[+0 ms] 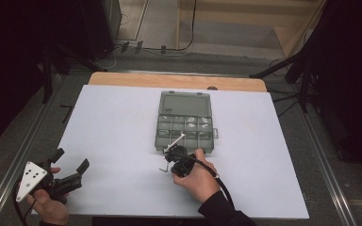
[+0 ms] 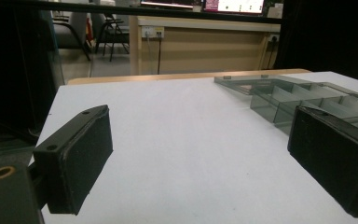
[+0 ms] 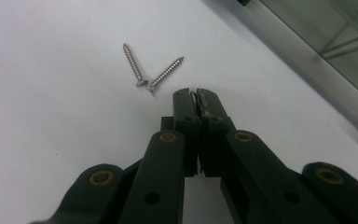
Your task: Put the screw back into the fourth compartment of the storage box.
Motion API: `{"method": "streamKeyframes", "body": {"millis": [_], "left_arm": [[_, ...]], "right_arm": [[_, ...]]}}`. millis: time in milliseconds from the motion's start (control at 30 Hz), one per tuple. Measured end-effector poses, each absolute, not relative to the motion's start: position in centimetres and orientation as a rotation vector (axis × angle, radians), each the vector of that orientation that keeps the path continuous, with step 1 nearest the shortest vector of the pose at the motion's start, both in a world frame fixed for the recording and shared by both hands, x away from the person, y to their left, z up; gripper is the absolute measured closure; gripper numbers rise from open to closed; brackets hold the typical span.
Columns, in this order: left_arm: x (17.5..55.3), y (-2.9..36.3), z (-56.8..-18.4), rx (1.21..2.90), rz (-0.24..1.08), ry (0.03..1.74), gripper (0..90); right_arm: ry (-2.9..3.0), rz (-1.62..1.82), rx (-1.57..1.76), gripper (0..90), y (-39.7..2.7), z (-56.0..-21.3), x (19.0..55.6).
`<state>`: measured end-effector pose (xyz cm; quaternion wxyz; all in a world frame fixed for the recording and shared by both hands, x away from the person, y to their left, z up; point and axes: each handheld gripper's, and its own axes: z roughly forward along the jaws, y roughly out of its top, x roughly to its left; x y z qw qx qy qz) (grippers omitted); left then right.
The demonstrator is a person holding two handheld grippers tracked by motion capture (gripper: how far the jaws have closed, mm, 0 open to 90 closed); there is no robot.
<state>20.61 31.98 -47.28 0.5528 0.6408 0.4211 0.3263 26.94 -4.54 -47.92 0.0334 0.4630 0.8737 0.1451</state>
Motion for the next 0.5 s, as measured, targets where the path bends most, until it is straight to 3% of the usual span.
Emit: {"method": "streamKeyframes", "body": {"millis": [500], "left_arm": [[20.7,31.9,-47.3,1.523,0.771,0.992,6.5]], "right_arm": [[2.686,0.626,1.399,89.9,-5.8,-46.4,27.2]]}}
